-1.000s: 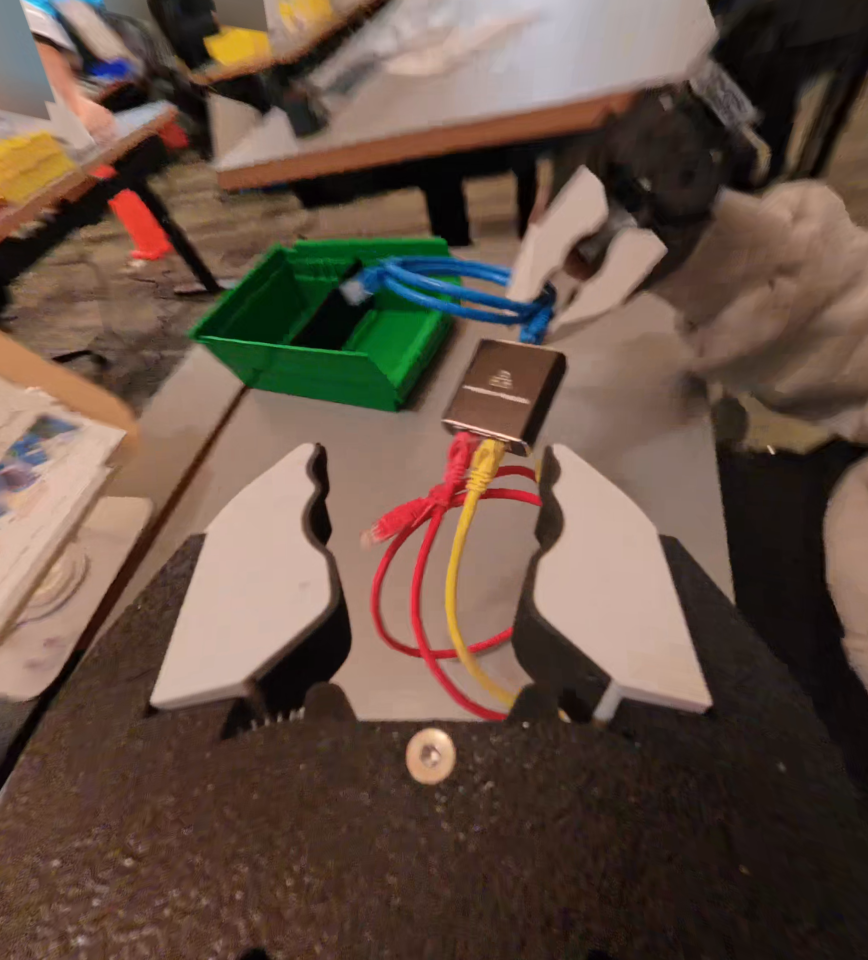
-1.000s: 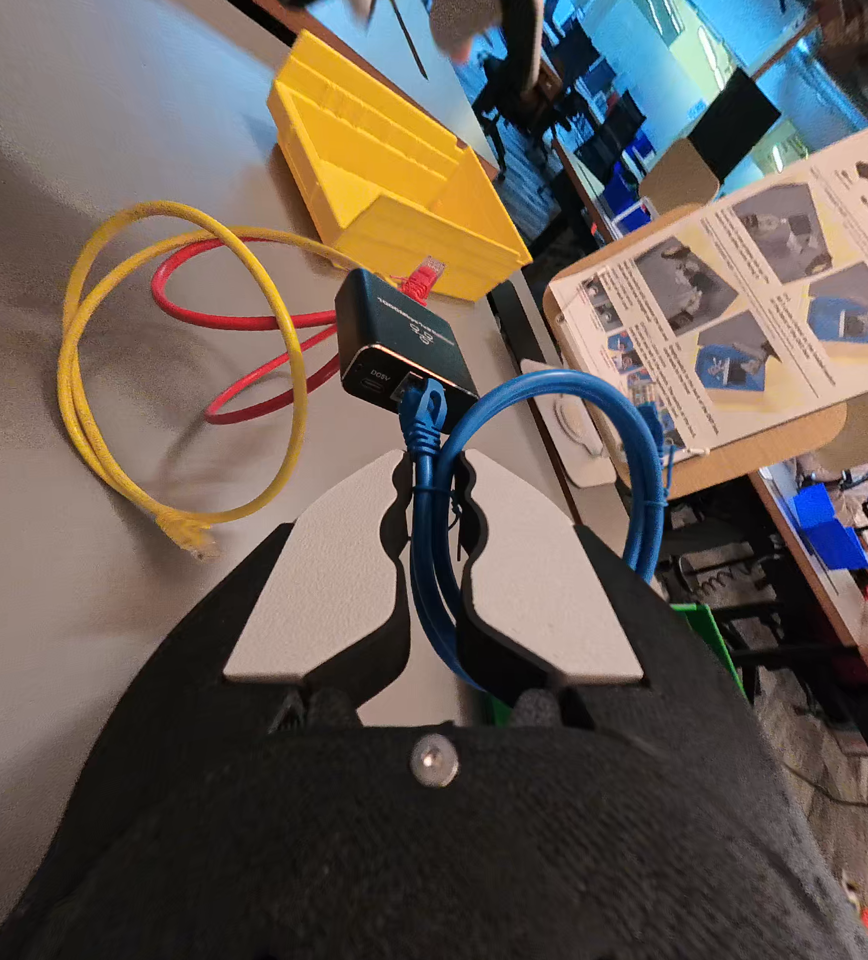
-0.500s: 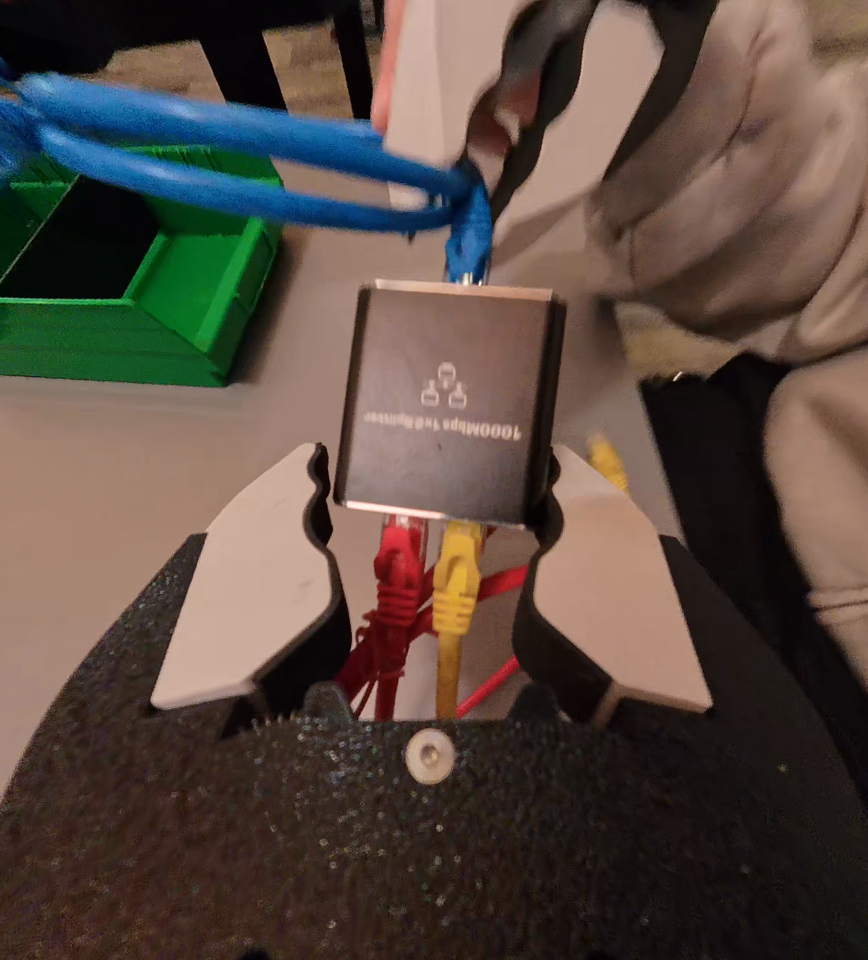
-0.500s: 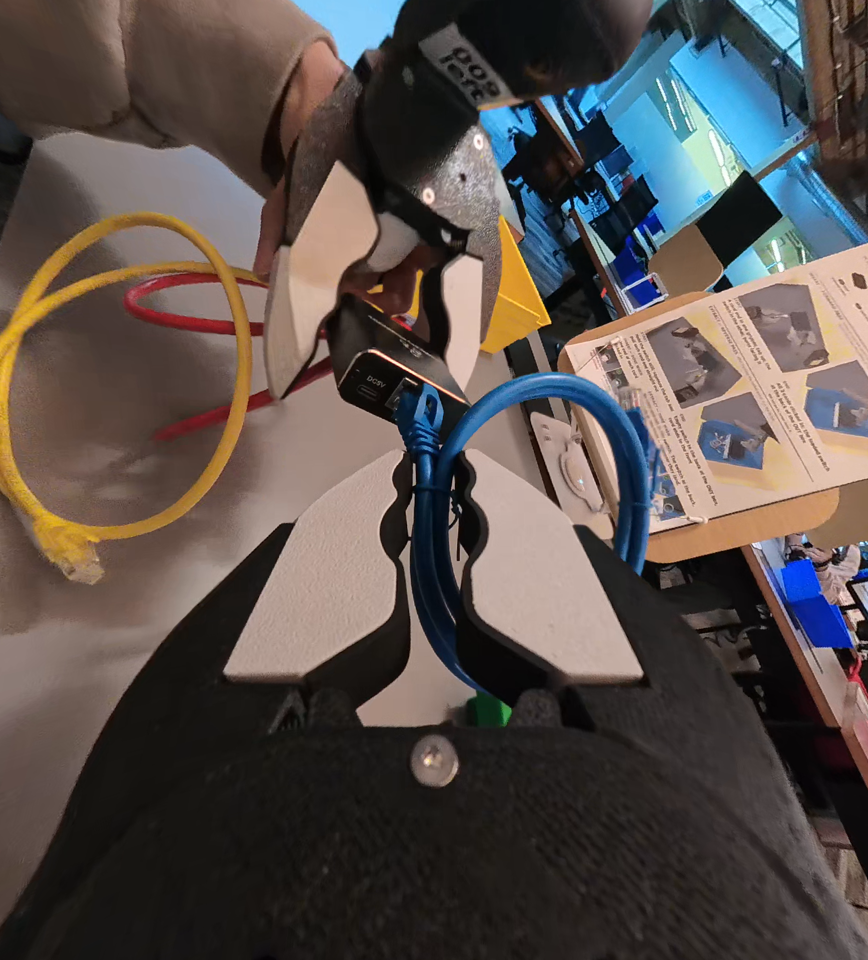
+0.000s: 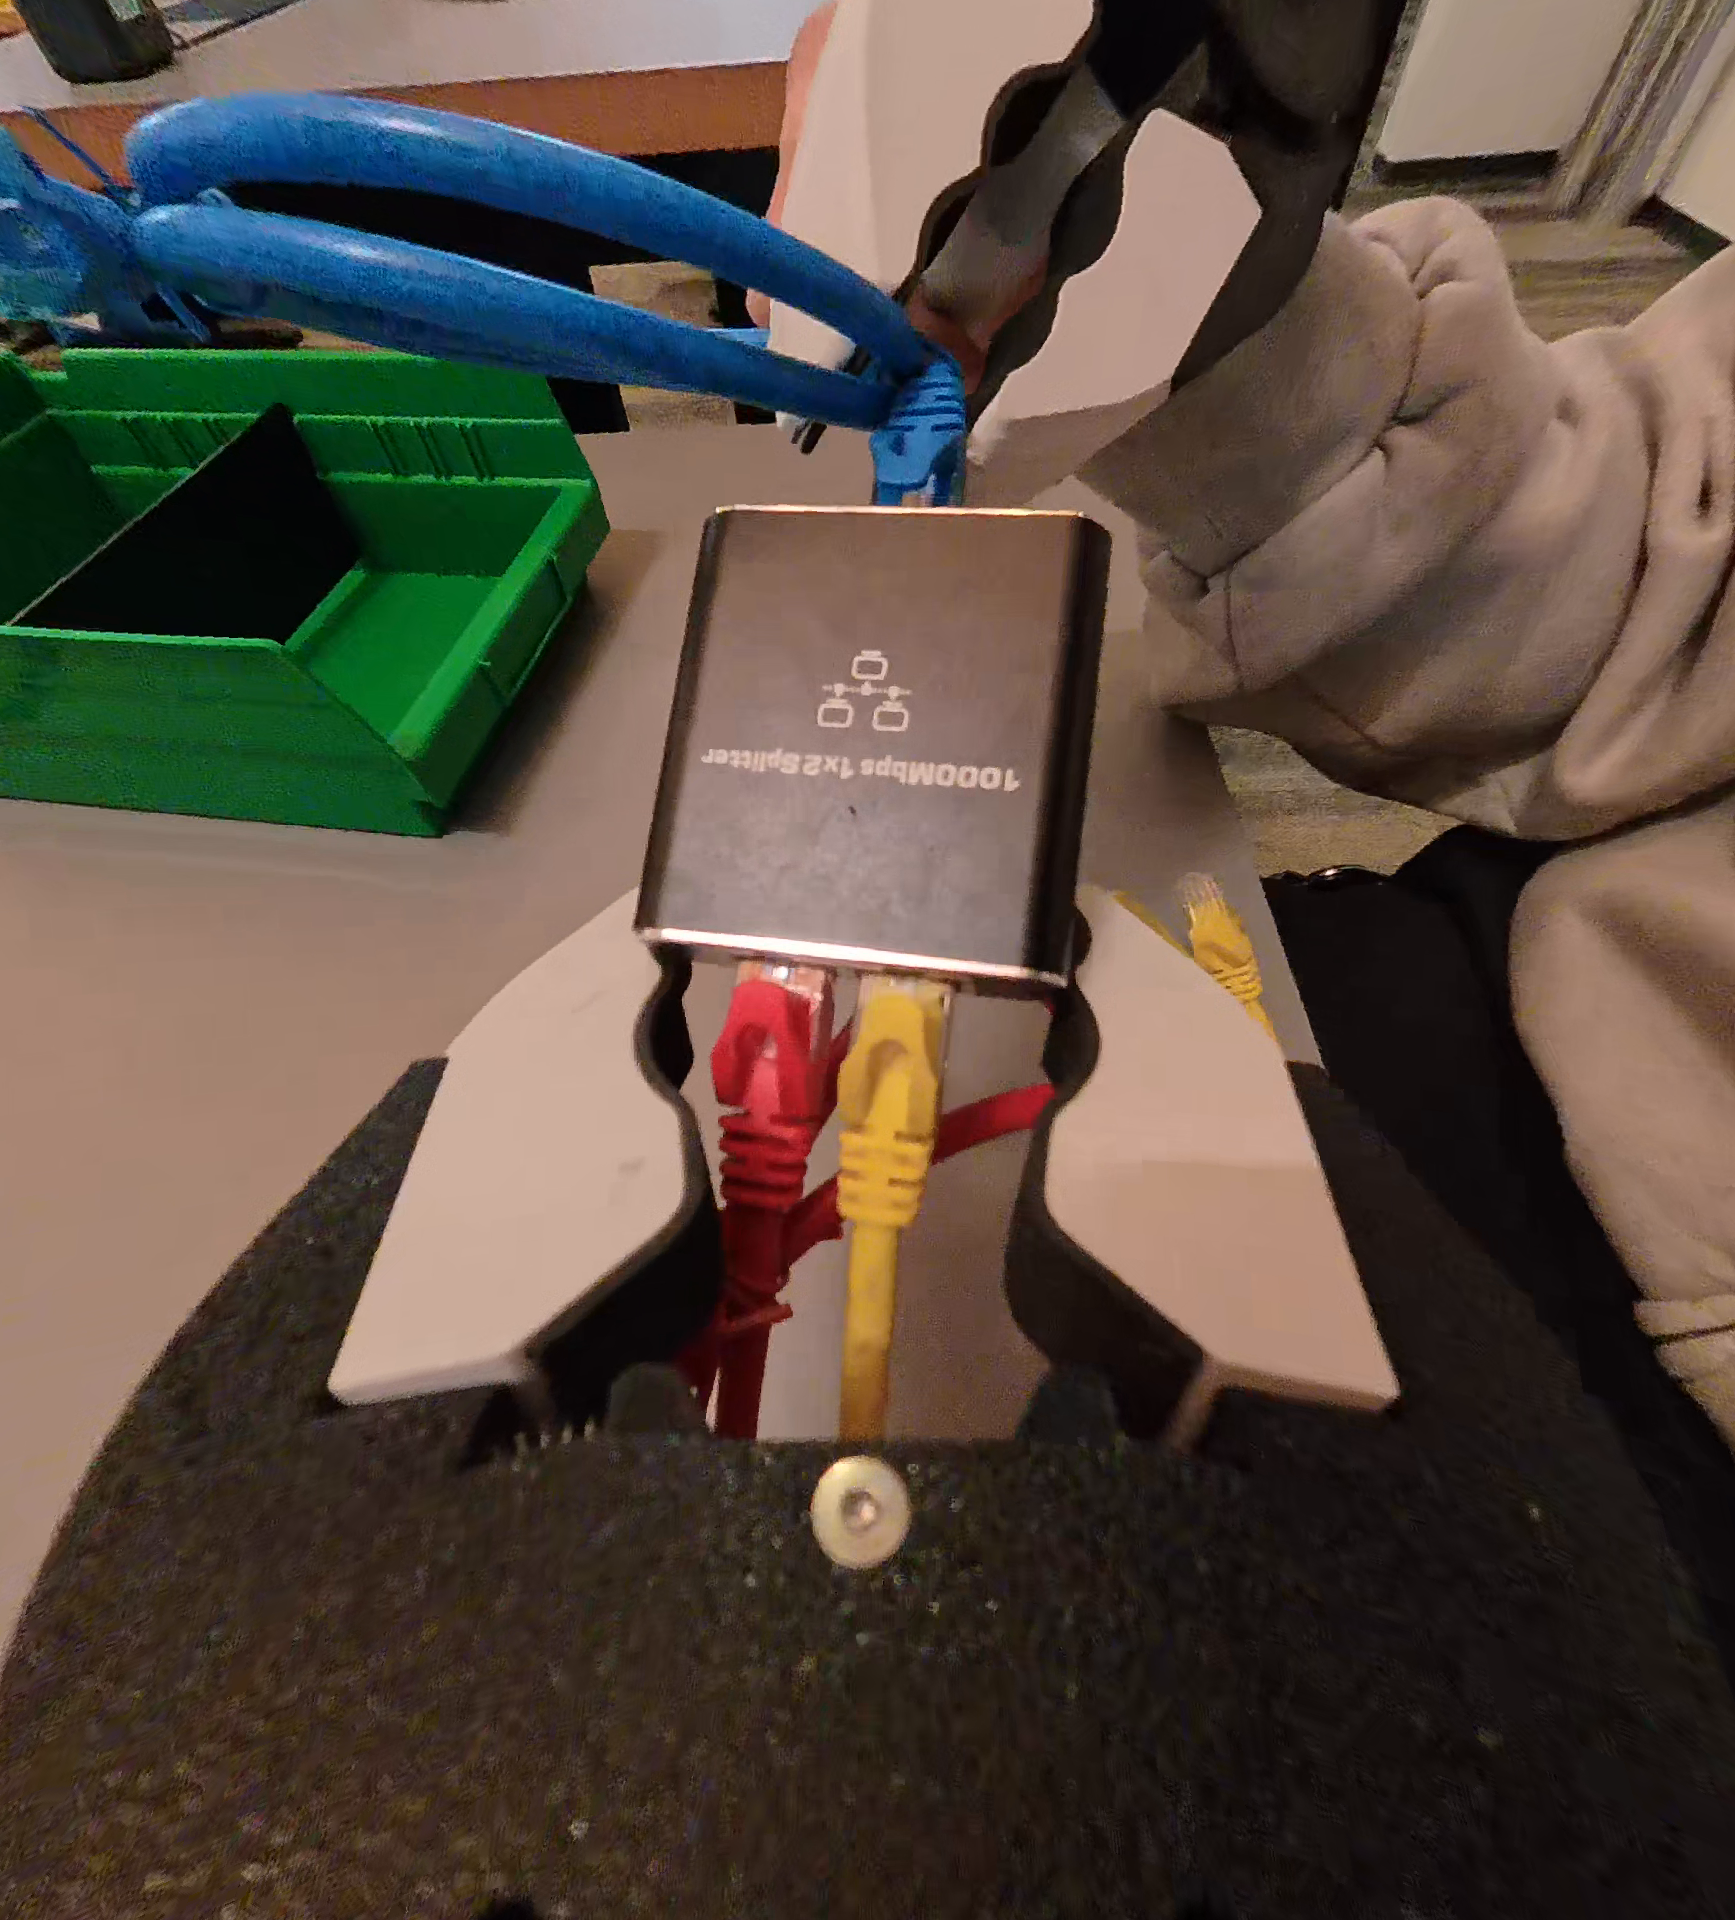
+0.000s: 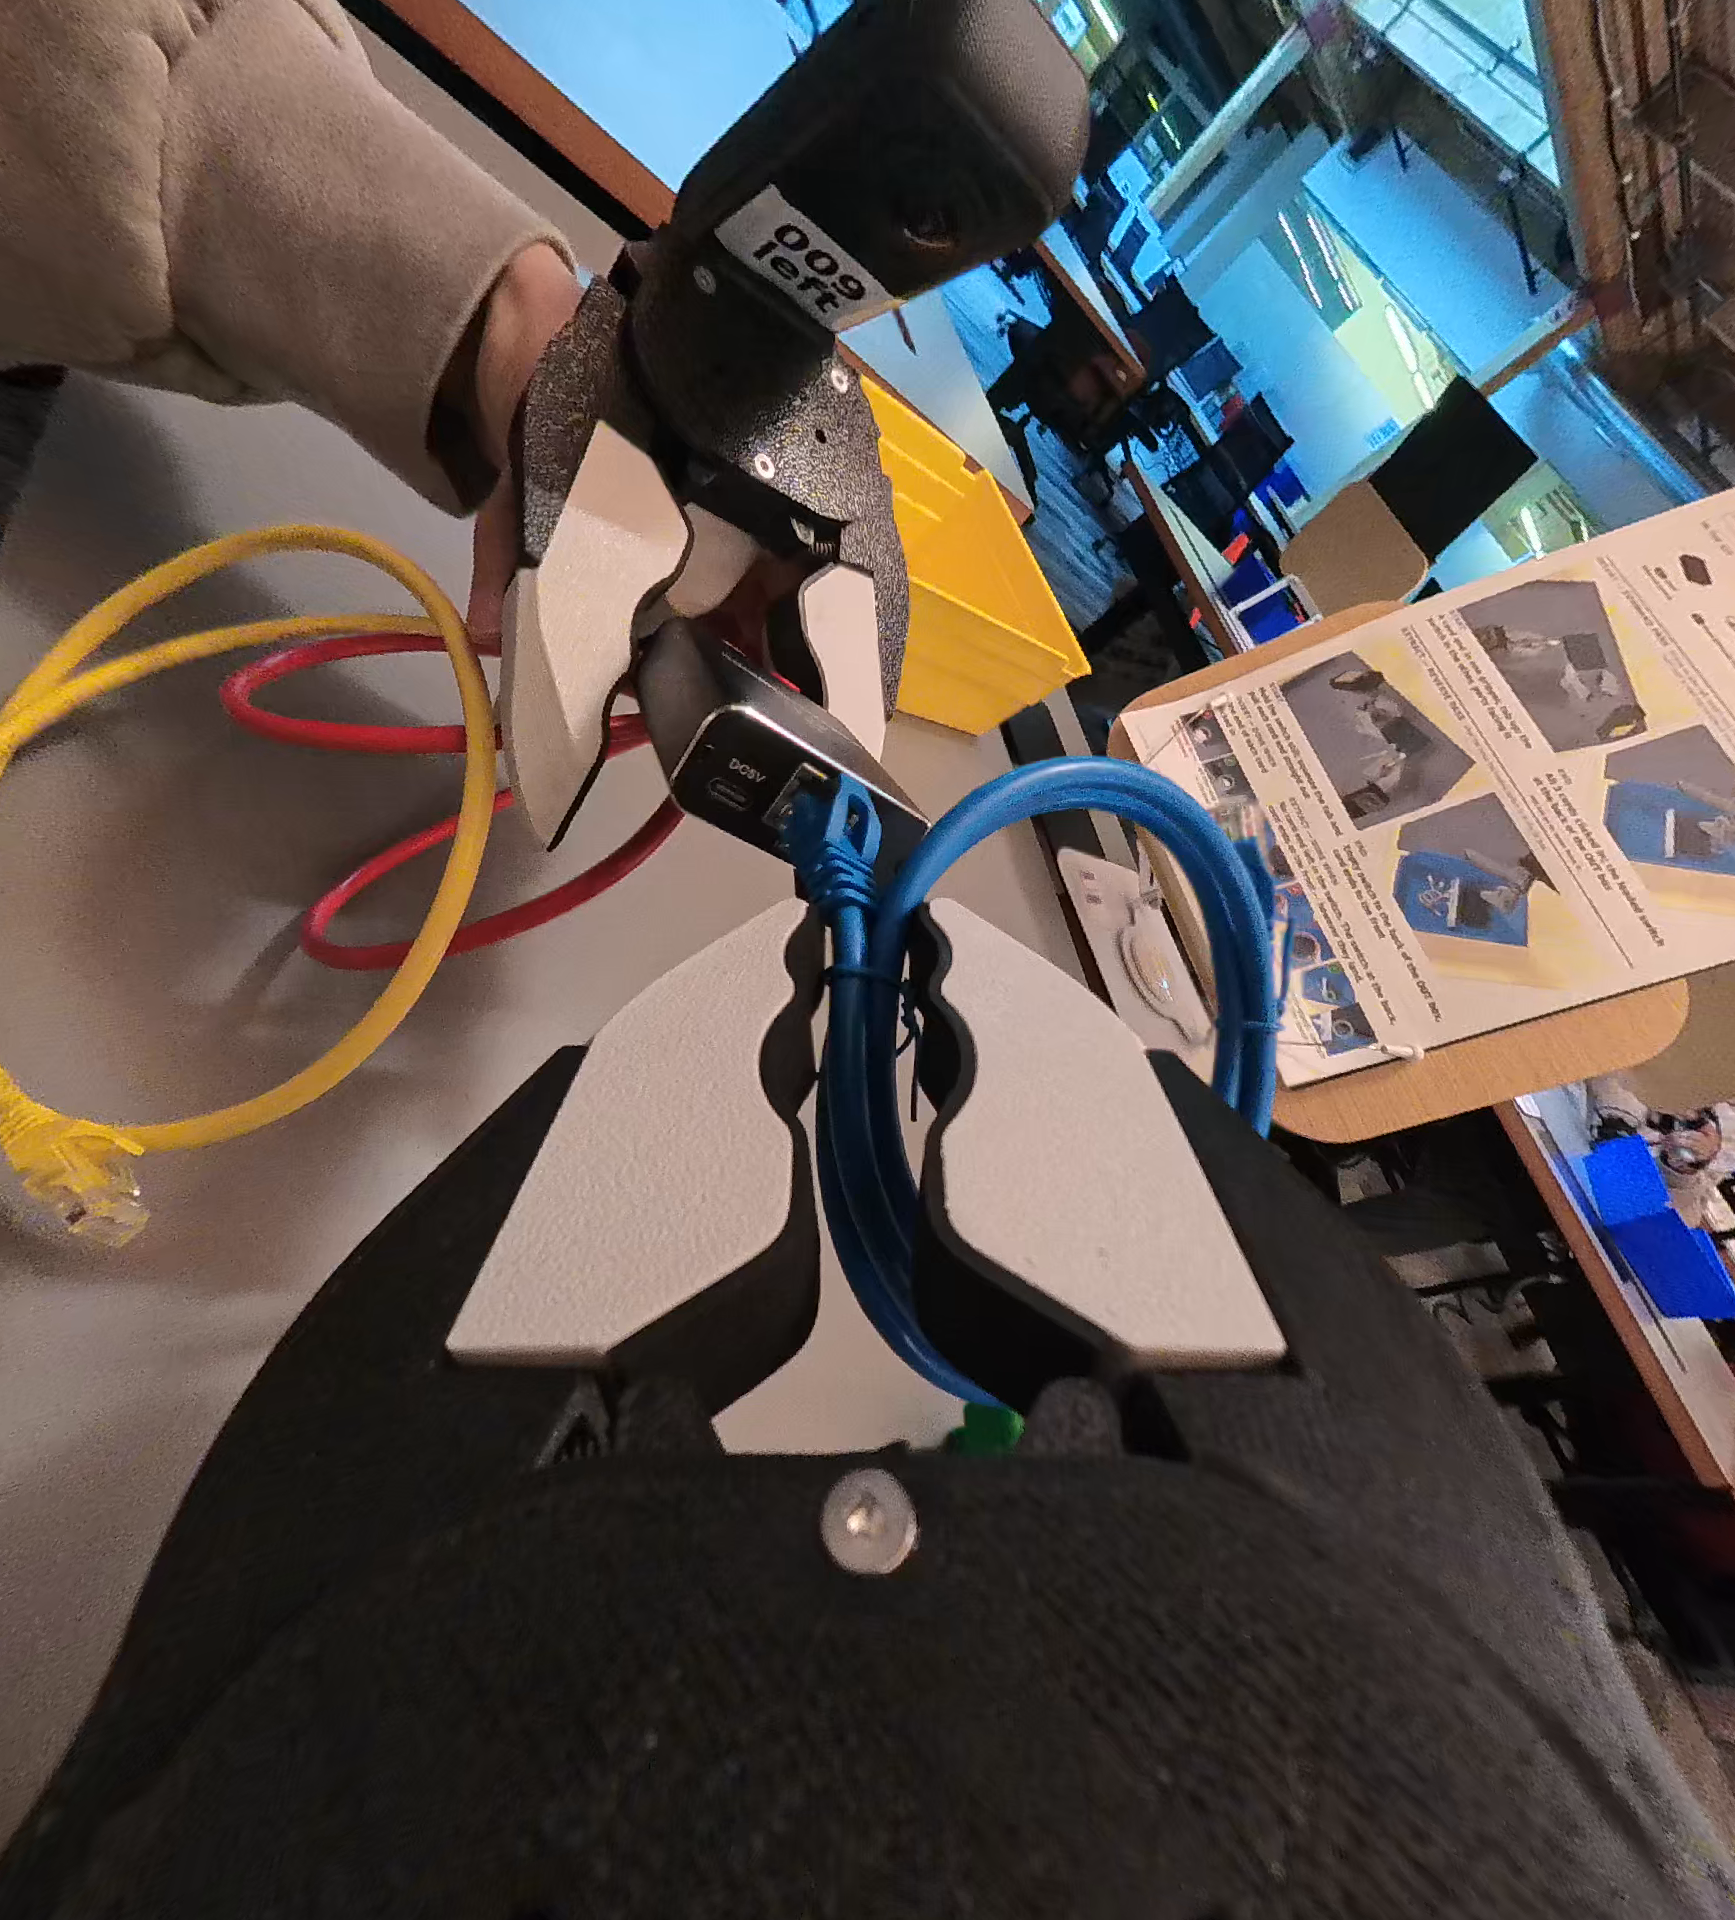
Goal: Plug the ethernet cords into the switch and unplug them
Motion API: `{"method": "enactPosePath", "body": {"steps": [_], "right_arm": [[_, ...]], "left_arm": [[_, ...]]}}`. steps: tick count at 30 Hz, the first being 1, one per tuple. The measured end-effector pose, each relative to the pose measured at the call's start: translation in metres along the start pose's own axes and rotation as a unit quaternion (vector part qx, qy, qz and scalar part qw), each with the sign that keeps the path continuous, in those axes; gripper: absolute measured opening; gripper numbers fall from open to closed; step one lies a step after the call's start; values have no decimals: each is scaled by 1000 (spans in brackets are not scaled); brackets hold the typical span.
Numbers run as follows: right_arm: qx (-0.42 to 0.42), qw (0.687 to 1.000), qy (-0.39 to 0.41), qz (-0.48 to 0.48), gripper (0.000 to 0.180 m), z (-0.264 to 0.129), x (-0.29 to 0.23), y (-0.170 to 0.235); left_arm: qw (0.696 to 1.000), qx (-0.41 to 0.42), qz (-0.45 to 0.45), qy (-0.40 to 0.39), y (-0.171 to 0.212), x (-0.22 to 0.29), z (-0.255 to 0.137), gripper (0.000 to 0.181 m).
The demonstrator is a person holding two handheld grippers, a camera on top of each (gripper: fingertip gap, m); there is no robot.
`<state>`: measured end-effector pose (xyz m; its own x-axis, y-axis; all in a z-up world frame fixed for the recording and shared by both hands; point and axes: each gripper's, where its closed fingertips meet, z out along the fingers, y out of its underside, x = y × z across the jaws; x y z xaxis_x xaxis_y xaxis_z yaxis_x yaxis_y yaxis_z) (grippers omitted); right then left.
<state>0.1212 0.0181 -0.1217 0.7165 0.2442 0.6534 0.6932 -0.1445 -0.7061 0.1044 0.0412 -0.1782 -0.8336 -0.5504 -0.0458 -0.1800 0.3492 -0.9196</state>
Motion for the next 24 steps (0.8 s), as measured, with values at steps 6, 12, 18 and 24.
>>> {"method": "enactPosePath", "body": {"steps": [6,12,18,24], "right_arm": [[33,999,-6,9,16,-1,-1,-9],[30,1000,-5,1,16,-1,-2,-12],[48,999,-7,10,15,-2,-2,-15],[41,999,-2,7,16,0,-2,-13]], "left_arm": [[999,44,-23,23,-6,9,-2,66],[994,82,-51,50,-8,14,-3,66],[978,139,-105,111,-17,22,-8,64],[974,173,-111,95,-21,15,-7,66]]}}
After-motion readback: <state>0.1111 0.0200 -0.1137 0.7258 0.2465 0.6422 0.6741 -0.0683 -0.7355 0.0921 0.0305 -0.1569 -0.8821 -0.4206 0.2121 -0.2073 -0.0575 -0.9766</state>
